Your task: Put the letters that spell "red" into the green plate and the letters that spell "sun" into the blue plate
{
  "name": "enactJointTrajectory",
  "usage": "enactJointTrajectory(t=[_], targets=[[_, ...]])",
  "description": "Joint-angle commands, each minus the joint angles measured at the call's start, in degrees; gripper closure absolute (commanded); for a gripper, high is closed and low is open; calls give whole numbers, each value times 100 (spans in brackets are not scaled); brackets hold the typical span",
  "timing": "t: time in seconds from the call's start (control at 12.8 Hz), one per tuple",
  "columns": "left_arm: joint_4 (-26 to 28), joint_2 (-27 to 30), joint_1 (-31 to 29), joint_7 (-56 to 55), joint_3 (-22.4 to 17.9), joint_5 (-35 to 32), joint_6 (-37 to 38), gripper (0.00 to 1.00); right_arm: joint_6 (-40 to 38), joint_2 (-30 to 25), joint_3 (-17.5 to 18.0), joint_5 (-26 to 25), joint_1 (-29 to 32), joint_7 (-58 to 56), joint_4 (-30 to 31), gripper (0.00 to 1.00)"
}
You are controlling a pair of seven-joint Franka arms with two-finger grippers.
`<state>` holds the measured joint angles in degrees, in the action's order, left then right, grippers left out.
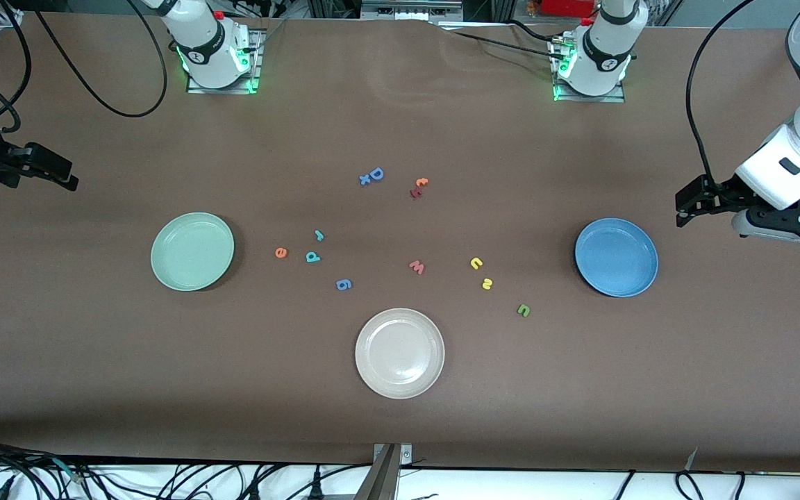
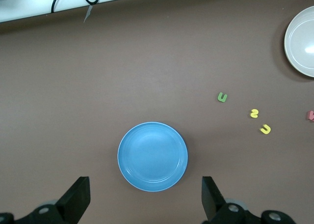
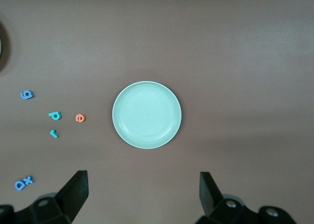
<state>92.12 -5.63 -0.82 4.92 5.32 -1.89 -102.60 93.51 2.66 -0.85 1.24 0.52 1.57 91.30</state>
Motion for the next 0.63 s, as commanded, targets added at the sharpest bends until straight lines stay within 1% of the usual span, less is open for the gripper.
enactJointTrajectory(t=[0.0,0.23,0.55], targets=[[368,247,12,27,-83,-22,-172,0,175,-91,-91,-45,-105,36,99,0],[290,124,-243,333,-83,-13,-172,0,185,-47,-91,-80,-96,-34,81,0],[395,176,-270,484,-92,57,-242,0,132,6,-82,-53,-43,-60,55,0]])
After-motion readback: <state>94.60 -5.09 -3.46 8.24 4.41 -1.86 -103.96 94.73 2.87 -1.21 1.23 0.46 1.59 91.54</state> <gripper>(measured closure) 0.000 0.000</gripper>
